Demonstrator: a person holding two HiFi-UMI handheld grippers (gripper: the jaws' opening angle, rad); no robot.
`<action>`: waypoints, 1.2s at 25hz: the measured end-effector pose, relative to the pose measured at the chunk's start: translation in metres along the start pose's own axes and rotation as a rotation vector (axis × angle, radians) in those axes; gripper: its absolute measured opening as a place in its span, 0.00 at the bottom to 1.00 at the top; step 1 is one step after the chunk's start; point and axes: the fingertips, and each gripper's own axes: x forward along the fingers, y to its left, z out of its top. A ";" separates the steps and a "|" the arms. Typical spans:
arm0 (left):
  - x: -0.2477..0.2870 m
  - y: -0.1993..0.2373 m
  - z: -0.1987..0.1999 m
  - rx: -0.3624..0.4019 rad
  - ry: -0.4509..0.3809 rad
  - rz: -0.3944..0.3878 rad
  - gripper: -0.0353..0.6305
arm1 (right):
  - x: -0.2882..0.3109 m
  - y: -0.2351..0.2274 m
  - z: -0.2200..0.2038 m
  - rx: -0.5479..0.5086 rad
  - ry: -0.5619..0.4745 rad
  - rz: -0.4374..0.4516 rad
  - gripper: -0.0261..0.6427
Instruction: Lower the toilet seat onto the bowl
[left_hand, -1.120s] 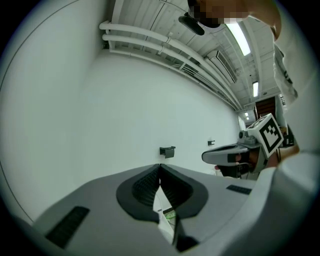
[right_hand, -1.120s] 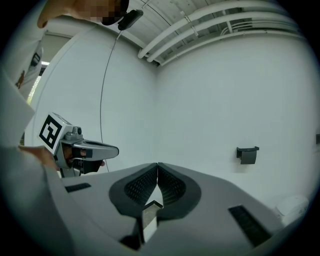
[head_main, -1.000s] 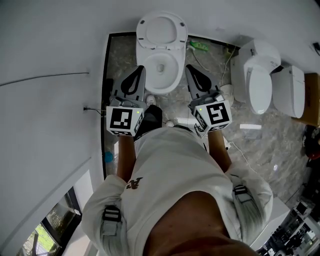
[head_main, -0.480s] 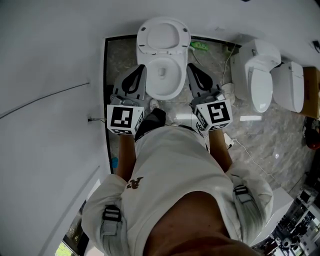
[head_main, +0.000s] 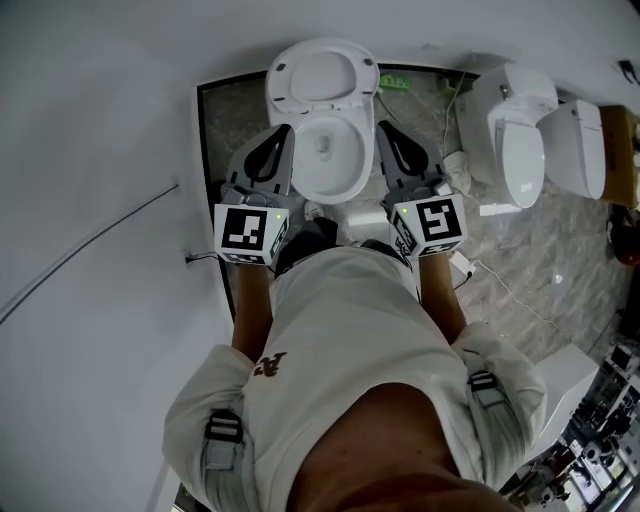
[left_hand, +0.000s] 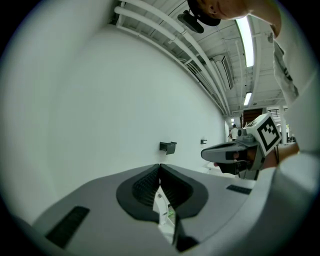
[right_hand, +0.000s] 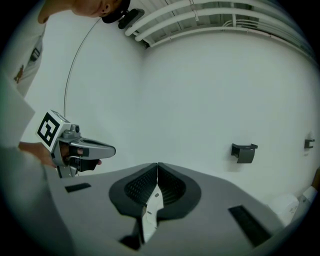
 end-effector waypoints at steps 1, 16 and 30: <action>0.003 0.003 0.000 -0.001 0.004 -0.010 0.09 | 0.004 -0.001 0.001 0.002 0.003 -0.010 0.07; 0.051 0.032 -0.028 0.003 0.057 -0.084 0.09 | 0.054 -0.019 -0.022 -0.031 0.064 -0.072 0.07; 0.117 0.054 -0.065 0.028 0.066 -0.067 0.09 | 0.109 -0.060 -0.064 -0.064 0.107 -0.018 0.07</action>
